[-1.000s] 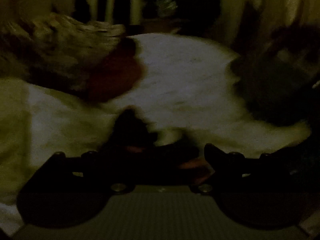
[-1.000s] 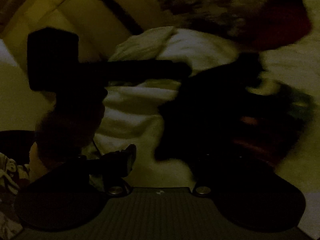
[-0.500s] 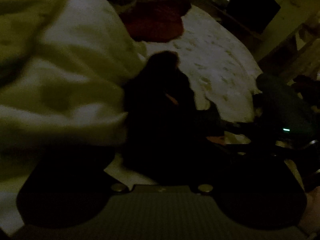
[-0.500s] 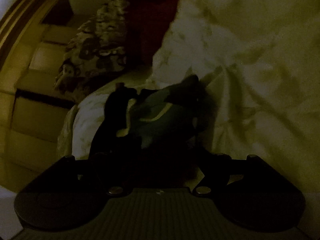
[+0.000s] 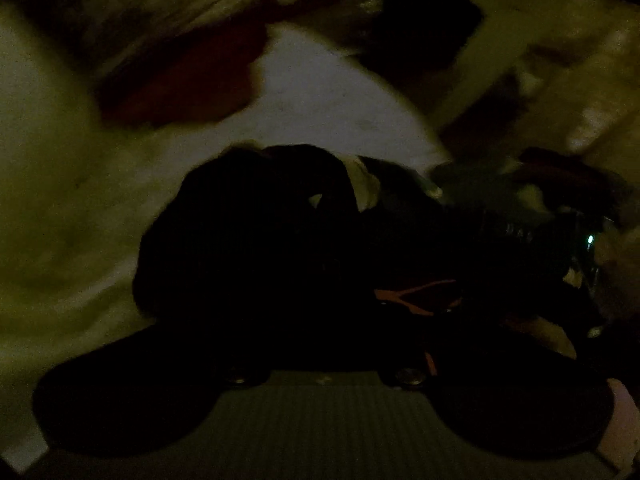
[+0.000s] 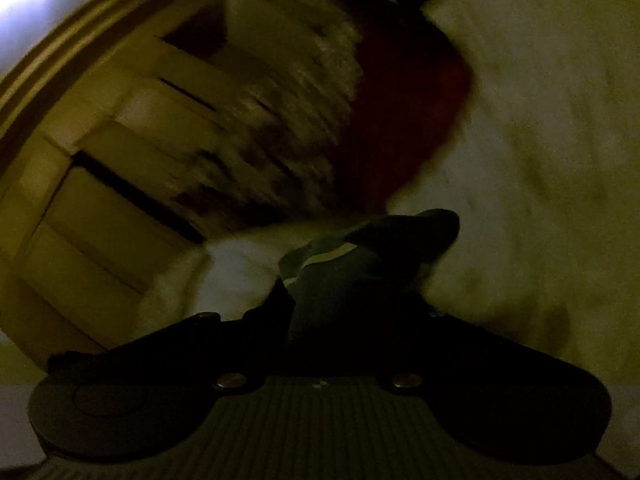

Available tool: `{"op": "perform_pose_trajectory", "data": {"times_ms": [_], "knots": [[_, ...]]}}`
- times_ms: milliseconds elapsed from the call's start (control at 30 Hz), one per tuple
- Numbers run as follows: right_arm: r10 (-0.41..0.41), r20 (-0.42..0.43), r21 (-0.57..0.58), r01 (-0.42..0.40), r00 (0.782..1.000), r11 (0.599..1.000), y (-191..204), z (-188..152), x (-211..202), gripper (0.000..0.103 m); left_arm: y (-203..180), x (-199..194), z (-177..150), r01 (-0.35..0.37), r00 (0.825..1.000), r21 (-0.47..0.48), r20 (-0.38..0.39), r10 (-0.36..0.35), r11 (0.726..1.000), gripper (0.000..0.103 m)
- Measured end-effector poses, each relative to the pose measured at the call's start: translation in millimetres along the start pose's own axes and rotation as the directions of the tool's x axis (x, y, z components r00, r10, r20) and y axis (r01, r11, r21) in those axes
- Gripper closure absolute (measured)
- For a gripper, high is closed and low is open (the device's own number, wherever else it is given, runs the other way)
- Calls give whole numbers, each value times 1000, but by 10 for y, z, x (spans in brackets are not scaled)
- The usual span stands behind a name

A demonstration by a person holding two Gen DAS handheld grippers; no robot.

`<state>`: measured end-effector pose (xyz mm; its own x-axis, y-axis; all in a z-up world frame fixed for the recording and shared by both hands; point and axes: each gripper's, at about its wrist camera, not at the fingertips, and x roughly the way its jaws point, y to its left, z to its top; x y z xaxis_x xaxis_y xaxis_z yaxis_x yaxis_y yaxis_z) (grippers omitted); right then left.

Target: Fold small clothes

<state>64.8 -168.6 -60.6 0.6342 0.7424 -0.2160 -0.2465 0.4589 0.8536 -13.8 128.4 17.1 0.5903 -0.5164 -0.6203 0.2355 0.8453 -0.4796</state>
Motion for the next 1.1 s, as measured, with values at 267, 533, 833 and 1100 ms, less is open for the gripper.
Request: {"op": "perform_pose_trajectory", "data": {"times_ms": [267,533,833,1100], "knots": [[-209,218,-236,259,953,937,820,1469,-1855,75,-1671,735,702,332,941,127,20,-337,935,81],[-558,241,-164,600,794,783,-99,2254,-2887,66,-2529,2430,346,266,944,25,-209,-255,964,72],[-632,397,-160,728,665,666,-632,1944,-3105,0,-2317,2004,249,113,990,233,-108,-90,966,8],[-515,484,-511,706,708,490,181,1621,-3373,41,-2782,1471,253,99,988,578,37,-147,810,29]]}}
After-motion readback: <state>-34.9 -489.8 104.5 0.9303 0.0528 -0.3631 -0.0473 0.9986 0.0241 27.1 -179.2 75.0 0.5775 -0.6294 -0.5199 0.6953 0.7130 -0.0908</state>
